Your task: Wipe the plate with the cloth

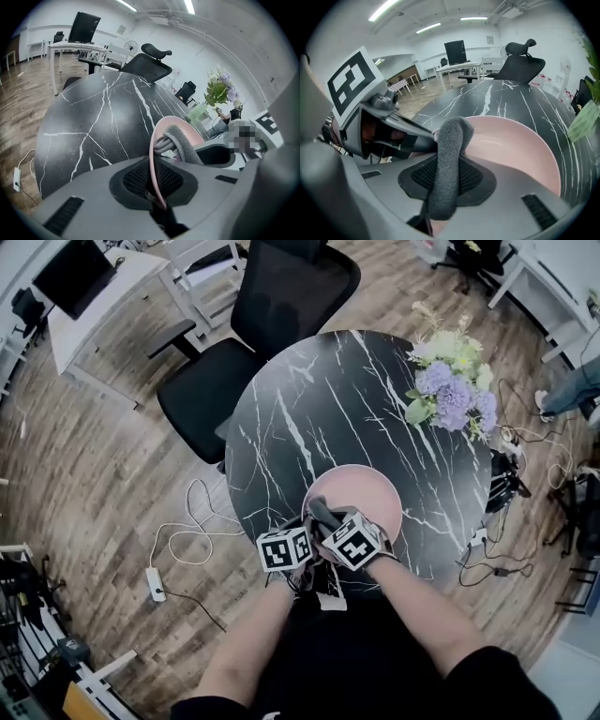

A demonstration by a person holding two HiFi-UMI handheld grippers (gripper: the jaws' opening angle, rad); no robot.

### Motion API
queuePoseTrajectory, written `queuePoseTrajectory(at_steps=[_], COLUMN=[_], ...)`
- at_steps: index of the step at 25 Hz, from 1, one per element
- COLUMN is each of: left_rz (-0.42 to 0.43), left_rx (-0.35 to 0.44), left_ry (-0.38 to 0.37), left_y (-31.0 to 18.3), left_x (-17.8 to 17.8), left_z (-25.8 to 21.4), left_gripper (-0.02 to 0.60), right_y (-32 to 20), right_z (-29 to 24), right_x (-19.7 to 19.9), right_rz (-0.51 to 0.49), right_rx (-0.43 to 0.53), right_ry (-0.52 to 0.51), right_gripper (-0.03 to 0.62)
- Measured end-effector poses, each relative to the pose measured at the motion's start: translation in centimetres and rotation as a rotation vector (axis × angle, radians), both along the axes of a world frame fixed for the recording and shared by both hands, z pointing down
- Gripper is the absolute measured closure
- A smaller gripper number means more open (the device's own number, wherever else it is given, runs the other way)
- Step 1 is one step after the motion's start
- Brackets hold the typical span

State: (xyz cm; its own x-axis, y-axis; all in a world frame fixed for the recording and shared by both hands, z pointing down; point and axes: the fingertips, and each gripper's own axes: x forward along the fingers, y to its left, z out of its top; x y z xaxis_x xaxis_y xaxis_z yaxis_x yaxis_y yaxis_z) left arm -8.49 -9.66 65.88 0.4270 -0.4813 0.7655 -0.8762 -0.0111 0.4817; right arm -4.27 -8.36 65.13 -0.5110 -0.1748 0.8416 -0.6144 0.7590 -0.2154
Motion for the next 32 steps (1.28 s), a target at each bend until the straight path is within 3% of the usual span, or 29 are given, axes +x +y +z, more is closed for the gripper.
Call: queuePoseTrajectory(at_steps=[7,23,32], left_rz=[0.009,0.007,0.008], left_rx=[0.01,0.013,0.005], left_ry=[0.002,0.011,0.008], left_y=[-0.2,-0.2,0.0], left_x=[0.1,0.0,0.0], left_z=[-0.3,-0.3,-0.1], left_gripper=[0.548,0.548,0.548], right_y=[-0.9,-5.7,-7.3], right_z=[0.4,0.7,0.6], right_x=[1.8,8.5,11.7], right_rz=[-0.014,0.062,0.011], right_rx=[0.043,0.164,0.282], right_ry=[0.102,0.281,0.436], right_gripper=[0.487,0.485,0.485])
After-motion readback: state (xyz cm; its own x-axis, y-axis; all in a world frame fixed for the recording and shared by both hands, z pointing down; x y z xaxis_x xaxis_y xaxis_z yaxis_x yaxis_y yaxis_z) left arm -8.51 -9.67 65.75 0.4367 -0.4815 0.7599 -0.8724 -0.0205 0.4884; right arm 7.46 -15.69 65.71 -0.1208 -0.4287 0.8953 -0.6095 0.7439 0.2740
